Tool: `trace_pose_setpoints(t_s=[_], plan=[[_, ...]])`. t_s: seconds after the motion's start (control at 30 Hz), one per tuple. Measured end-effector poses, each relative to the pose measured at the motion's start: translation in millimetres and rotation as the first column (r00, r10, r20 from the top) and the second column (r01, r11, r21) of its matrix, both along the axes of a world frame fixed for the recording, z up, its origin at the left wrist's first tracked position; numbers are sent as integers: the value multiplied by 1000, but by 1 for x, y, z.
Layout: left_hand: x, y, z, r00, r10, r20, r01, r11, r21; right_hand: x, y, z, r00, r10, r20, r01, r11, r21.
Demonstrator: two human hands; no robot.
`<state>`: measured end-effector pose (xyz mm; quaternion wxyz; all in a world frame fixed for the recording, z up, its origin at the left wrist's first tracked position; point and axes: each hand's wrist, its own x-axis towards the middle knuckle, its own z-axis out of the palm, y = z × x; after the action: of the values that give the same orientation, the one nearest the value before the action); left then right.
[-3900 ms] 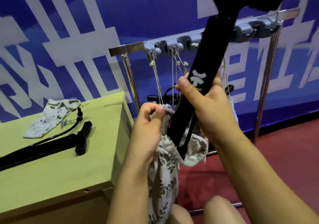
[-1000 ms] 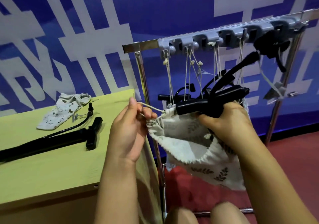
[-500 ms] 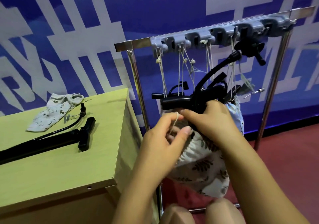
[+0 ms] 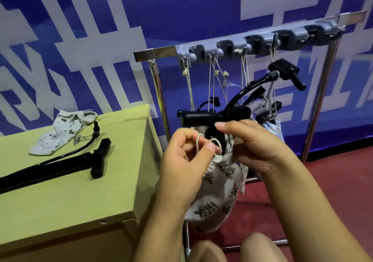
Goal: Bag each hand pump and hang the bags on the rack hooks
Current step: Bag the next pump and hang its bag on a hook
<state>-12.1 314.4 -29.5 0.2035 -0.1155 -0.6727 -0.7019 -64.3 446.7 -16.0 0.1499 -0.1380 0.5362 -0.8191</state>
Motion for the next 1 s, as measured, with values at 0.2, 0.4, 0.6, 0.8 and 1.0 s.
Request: trace_pose_setpoints(t_s=[0.2, 0.4, 0.6, 0.8, 1.0], plan=[[-1, -20, 3, 993, 87, 73, -111, 890, 442, -2, -5, -2, 997, -76, 0, 76, 997, -12], [4, -14, 8, 977, 210, -28, -176, 880, 441, -9, -13, -4, 990, -143, 1, 142, 988, 65], [9, -21, 18, 985, 173, 0, -155, 882, 445, -13, -16, -12, 946, -319, 57, 315, 947, 60], [6, -37, 22, 990, 139, -2, -133, 954, 270, -18, -24, -20, 900, -431, -72, 434, 867, 245], [8, -42, 29, 996, -24, -88, 17, 997, -81, -21, -23, -24, 864, -488, -124, 502, 812, 297]])
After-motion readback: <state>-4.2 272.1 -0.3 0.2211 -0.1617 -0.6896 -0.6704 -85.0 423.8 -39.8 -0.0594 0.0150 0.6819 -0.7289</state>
